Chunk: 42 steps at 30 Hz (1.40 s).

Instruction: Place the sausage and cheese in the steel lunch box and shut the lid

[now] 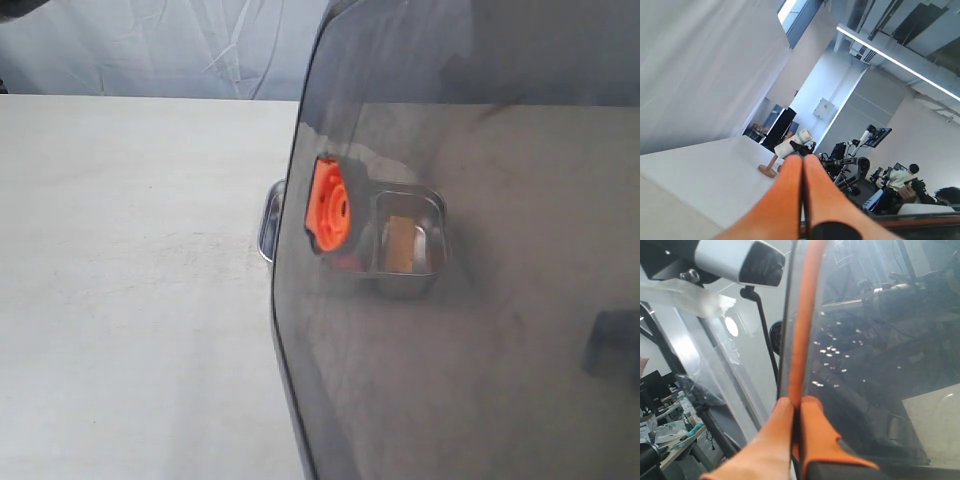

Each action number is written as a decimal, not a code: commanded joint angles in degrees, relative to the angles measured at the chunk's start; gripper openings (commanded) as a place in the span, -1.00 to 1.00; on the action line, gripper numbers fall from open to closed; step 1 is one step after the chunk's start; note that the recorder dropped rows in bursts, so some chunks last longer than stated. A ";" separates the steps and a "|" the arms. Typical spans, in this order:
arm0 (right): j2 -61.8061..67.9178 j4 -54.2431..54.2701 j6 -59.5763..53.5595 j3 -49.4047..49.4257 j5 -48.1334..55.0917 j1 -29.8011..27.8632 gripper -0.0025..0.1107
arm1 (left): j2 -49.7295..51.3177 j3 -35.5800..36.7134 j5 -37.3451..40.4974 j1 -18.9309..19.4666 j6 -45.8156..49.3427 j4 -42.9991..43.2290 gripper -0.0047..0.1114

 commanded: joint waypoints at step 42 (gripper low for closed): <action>-0.37 0.06 -0.34 0.12 -1.66 0.12 -0.97 | -0.47 2.25 16.41 -0.39 16.03 -49.46 -0.92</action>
